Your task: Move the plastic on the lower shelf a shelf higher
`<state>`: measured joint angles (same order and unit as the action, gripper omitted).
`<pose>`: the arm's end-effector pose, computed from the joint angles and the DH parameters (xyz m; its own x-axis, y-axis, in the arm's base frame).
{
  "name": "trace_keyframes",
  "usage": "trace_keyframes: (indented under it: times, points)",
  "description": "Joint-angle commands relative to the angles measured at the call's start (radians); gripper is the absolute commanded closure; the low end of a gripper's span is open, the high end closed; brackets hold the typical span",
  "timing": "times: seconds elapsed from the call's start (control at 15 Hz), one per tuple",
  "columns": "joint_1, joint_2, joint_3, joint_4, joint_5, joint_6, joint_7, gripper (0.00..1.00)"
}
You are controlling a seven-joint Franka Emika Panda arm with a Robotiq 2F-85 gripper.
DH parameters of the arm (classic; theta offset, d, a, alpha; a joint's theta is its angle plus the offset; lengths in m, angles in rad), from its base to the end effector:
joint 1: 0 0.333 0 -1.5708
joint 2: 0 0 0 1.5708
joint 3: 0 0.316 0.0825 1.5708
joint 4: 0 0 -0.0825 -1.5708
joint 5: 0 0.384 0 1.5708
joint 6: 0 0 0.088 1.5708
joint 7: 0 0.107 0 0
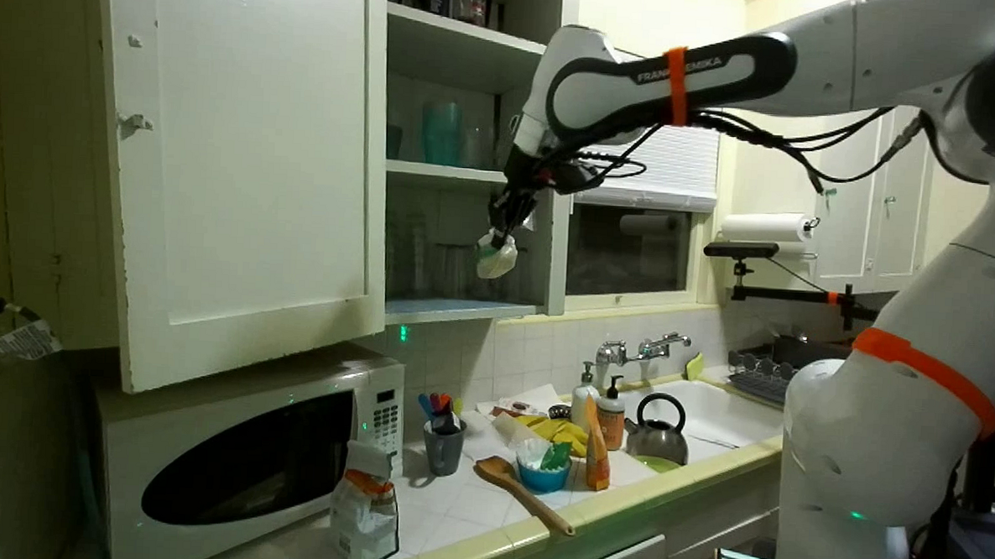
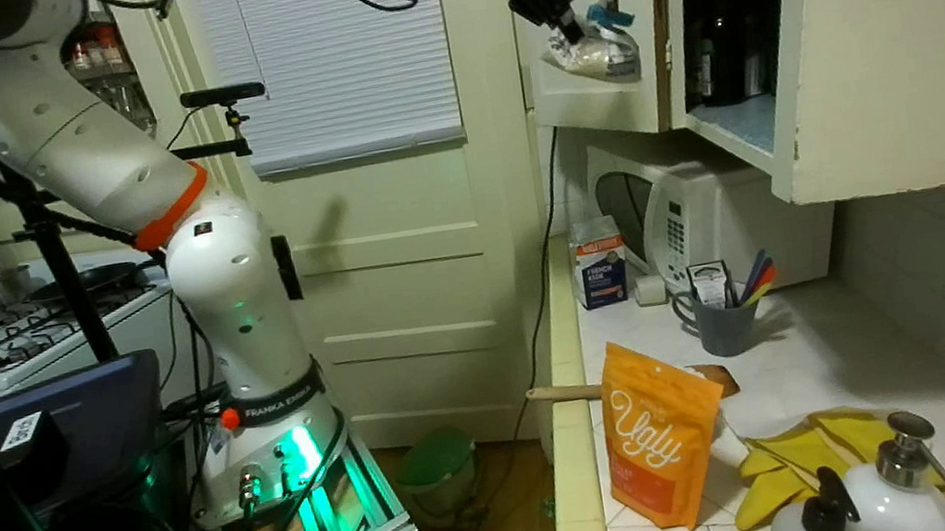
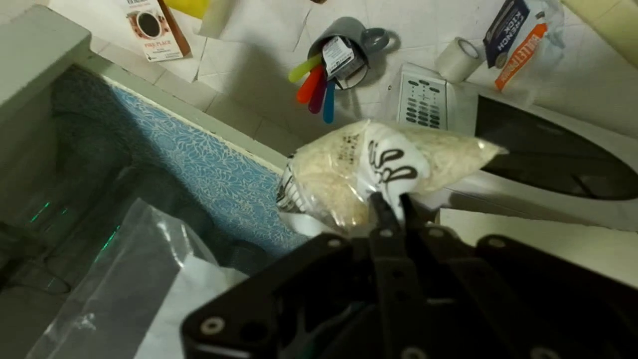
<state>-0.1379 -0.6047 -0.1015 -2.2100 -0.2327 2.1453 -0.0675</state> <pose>0.3899 -0.1172 0.6616 0.8707 -0.0293 0.4909 -0.1496 -0.9667 0.2076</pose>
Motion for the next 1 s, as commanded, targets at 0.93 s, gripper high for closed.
trace_keyframes:
  times: [0.93]
  points:
    - [0.012, -0.262, 0.079, 0.125, 0.012, 0.017, 0.072, 0.99]
